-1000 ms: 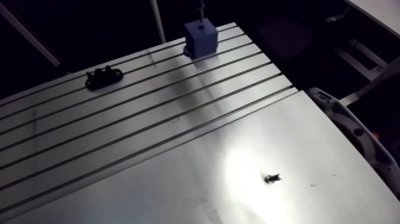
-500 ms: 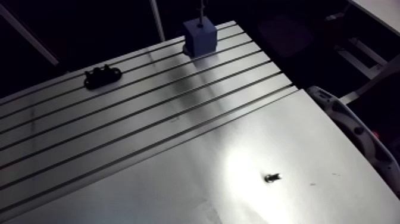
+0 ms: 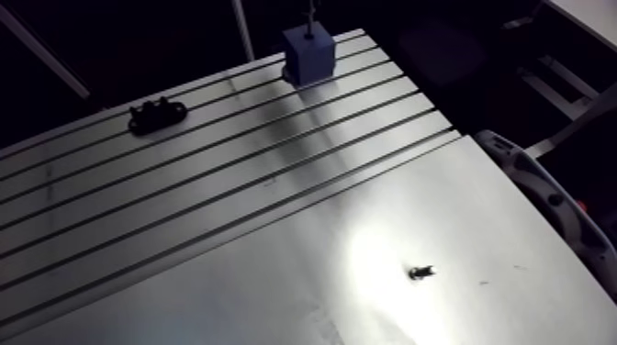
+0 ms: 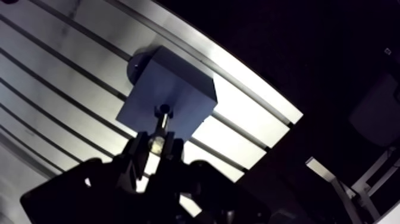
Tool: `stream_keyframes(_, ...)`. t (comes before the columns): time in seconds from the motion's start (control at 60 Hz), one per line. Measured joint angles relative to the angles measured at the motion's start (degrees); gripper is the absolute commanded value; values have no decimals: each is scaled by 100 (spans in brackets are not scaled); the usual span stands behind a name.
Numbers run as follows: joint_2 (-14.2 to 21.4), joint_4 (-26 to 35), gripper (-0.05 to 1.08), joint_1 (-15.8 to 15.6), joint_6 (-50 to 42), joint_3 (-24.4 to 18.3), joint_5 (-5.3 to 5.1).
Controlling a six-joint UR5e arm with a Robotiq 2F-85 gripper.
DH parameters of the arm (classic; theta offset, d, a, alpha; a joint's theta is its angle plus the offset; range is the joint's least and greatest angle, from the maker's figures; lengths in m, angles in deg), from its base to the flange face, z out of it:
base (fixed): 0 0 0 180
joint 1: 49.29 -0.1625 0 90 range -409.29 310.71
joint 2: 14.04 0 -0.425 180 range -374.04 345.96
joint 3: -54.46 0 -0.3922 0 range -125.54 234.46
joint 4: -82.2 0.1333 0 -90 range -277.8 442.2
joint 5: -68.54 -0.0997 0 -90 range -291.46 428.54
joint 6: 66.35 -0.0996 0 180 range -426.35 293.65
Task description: Pick up the M10 bolt and insert it into the hex recess until seated.
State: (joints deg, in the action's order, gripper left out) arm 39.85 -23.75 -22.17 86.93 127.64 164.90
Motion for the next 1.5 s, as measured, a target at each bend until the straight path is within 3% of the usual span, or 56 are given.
stream_keyframes(1.5, -121, -60, 101, -7, -4, -17, -43)
